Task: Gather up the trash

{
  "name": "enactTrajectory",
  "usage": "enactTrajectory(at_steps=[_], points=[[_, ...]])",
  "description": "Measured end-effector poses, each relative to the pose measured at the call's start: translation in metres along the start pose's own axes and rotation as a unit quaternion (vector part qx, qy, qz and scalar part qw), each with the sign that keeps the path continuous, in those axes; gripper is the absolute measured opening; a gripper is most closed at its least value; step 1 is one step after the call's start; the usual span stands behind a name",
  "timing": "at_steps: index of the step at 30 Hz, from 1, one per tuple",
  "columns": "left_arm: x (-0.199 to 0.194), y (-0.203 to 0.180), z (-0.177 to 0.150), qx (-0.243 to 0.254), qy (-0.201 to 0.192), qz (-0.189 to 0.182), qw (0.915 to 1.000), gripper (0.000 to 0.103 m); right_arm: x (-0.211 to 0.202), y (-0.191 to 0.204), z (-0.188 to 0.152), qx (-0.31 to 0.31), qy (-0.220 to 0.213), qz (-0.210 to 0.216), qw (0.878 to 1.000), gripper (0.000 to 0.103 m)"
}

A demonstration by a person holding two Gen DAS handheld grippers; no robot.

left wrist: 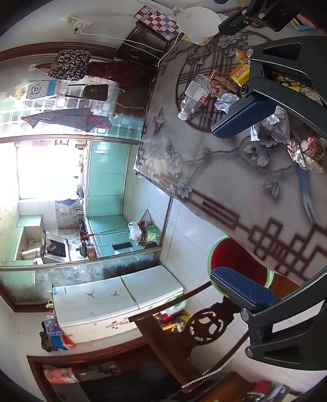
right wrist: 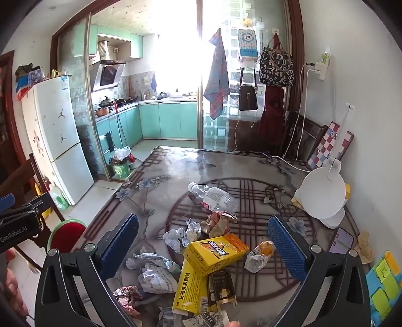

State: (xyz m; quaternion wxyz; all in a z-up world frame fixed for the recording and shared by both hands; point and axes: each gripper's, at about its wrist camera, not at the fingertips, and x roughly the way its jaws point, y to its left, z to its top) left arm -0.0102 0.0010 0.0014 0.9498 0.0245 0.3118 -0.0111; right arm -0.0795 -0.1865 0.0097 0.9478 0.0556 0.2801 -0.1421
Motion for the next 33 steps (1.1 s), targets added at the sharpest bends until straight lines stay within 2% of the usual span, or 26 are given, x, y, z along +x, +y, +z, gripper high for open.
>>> enactTrajectory(at_steps=[4,33], points=[[0.0029,0.0022,0.0004,-0.006,0.009,-0.006,0.9999,0.103,0.0001,-0.0023,-0.0024,0.0,0.0,-0.007,1.0,0.103],[0.0013,0.0057,-0.0008,-0.001,0.005,0.01,0.9999,0.103,0.0014,-0.006,-0.0048,0.0,0.004,-0.014,1.0,0.103]])
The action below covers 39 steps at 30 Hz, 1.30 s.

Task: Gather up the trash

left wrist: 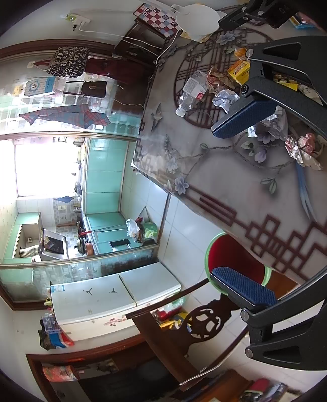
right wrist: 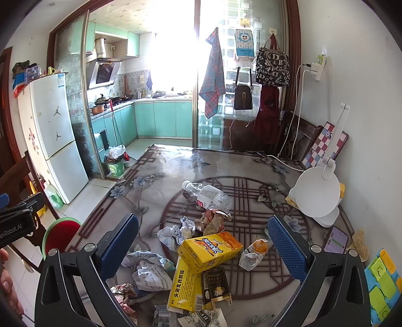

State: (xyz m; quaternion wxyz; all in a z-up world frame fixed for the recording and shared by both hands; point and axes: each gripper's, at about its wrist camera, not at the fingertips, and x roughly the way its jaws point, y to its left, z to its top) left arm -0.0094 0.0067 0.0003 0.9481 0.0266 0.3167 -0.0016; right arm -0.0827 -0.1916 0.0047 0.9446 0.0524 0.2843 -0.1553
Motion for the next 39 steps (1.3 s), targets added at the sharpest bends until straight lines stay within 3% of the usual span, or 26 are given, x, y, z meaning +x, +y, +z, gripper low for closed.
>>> enactTrajectory(at_steps=[39], points=[[0.009,-0.002,-0.003,0.008,0.011,0.005,0.9999,0.103,0.01,-0.004,-0.007,-0.001,0.014,-0.003,1.0,0.103]])
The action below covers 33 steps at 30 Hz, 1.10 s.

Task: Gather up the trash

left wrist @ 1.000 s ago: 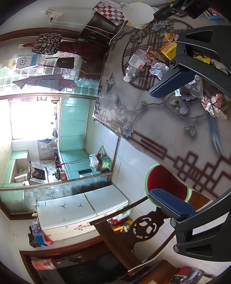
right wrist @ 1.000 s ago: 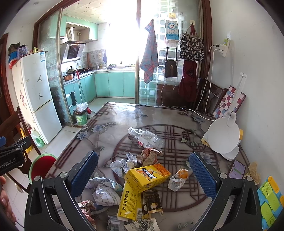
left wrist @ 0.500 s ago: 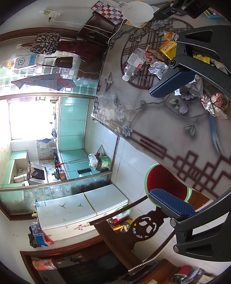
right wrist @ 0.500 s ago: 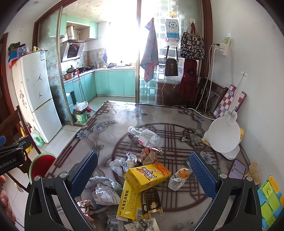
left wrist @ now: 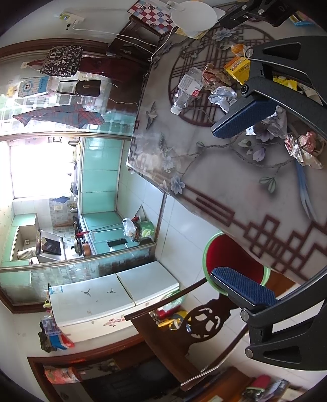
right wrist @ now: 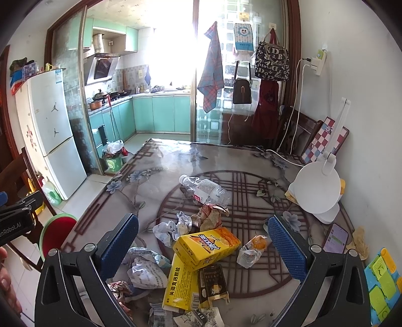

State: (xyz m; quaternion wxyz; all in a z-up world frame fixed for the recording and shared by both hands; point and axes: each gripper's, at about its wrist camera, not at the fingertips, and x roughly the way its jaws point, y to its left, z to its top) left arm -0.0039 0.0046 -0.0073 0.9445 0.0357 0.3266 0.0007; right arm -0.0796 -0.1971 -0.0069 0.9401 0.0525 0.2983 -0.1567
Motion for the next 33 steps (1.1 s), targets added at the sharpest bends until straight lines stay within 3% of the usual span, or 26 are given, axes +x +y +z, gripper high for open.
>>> enactTrajectory(at_steps=[5,8,12,15,17,19,20,21,22,23,26,33], points=[[0.003,-0.002,-0.001,0.004,0.007,-0.004,1.0,0.103,0.002,-0.001,-0.003,0.001,0.006,-0.002,1.0,0.103],[0.011,-0.007,-0.007,0.032,0.028,-0.046,0.998,0.103,0.003,-0.004,-0.004,0.003,0.012,-0.004,1.0,0.103],[0.028,-0.025,-0.04,0.097,0.096,-0.142,0.9804,0.103,0.008,-0.014,-0.011,0.004,0.026,-0.017,0.999,0.103],[0.046,-0.042,-0.076,0.113,0.163,-0.184,0.9627,0.099,0.013,-0.025,-0.02,0.012,0.045,-0.023,0.999,0.103],[0.058,-0.054,-0.097,0.128,0.205,-0.192,0.9511,0.095,0.015,-0.028,-0.027,0.012,0.057,-0.019,0.998,0.103],[0.071,-0.061,-0.114,0.137,0.237,-0.19,0.9427,0.088,0.015,-0.029,-0.033,0.009,0.066,-0.02,0.998,0.103],[0.077,-0.062,-0.12,0.135,0.252,-0.187,0.9397,0.079,0.015,-0.029,-0.037,0.007,0.071,-0.019,0.997,0.103],[0.083,-0.062,-0.125,0.127,0.27,-0.192,0.9349,0.059,0.015,-0.029,-0.039,0.005,0.075,-0.018,0.997,0.103],[0.089,-0.06,-0.13,0.111,0.291,-0.207,0.9276,0.05,0.015,-0.027,-0.042,0.003,0.08,-0.016,0.997,0.103],[0.092,-0.057,-0.132,0.096,0.301,-0.217,0.9238,0.047,0.016,-0.026,-0.045,0.001,0.085,-0.013,0.996,0.103],[0.085,-0.052,-0.127,0.095,0.288,-0.22,0.9272,0.039,0.021,-0.019,-0.051,-0.01,0.1,-0.003,0.995,0.103],[0.058,-0.016,-0.084,0.09,0.181,-0.151,0.9675,0.037,0.041,0.03,-0.048,-0.06,0.123,0.098,0.986,0.102]])
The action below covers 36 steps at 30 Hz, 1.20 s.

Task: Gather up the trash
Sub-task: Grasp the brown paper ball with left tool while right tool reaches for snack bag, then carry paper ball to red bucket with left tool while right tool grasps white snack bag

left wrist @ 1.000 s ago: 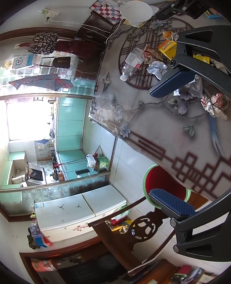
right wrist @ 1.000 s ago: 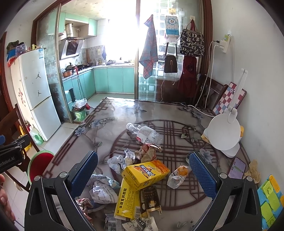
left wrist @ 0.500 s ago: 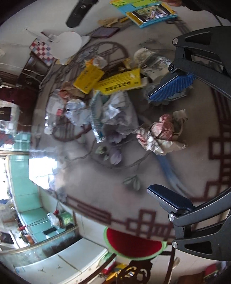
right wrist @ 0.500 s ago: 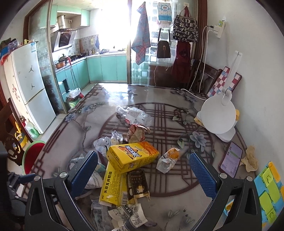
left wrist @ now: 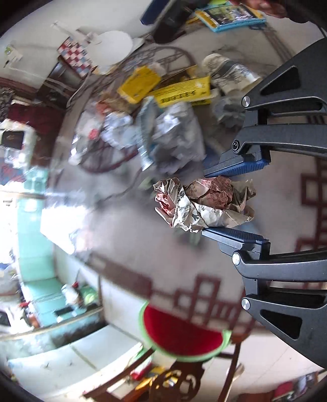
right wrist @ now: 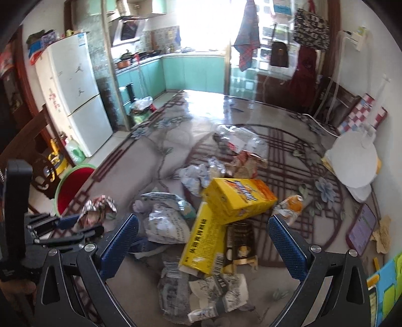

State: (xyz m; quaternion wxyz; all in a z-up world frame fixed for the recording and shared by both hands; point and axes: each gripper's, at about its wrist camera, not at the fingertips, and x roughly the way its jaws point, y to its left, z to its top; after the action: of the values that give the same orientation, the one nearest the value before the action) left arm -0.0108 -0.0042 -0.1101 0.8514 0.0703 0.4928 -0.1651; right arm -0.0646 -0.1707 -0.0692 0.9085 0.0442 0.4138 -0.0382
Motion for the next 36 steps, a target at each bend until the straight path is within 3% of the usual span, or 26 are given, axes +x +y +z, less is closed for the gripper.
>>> enactTrajectory(at_steps=[2,4,5,6,10,12,15,20,26,36], points=[[-0.008,0.01,0.007,0.003,-0.016,0.025,0.9996,0.037,0.017,0.018,0.01,-0.027,0.014,0.035,0.999,0.098],[-0.016,0.018,0.012,0.009,-0.029,0.049,0.9983,0.038,0.038,0.031,0.021,-0.045,0.031,0.06,0.997,0.085],[-0.019,0.023,0.015,0.012,-0.033,0.061,0.9976,0.038,0.051,0.038,0.027,-0.056,0.042,0.062,0.996,0.071],[-0.023,0.026,0.017,0.014,-0.036,0.069,0.9969,0.039,0.065,0.044,0.032,-0.071,0.057,0.056,0.994,0.065],[-0.033,0.035,0.027,0.03,-0.052,0.092,0.994,0.039,0.12,0.066,0.036,-0.131,0.126,0.026,0.983,0.061],[-0.041,0.038,0.032,0.041,-0.064,0.104,0.9917,0.039,0.137,0.069,0.034,-0.139,0.145,0.013,0.979,0.019],[-0.049,0.048,0.04,0.049,-0.08,0.113,0.9892,0.039,0.149,0.064,0.033,-0.116,0.162,0.02,0.98,0.001],[-0.051,0.064,0.054,0.043,-0.092,0.106,0.9891,0.04,0.137,0.055,0.042,-0.072,0.137,0.026,0.988,0.0],[-0.049,0.083,0.063,0.042,-0.099,0.096,0.9895,0.04,0.093,0.057,0.065,-0.034,0.087,0.023,0.995,0.0],[-0.033,0.131,0.072,0.022,-0.087,0.08,0.9927,0.04,0.057,0.099,0.102,-0.013,0.029,0.048,0.998,0.0]])
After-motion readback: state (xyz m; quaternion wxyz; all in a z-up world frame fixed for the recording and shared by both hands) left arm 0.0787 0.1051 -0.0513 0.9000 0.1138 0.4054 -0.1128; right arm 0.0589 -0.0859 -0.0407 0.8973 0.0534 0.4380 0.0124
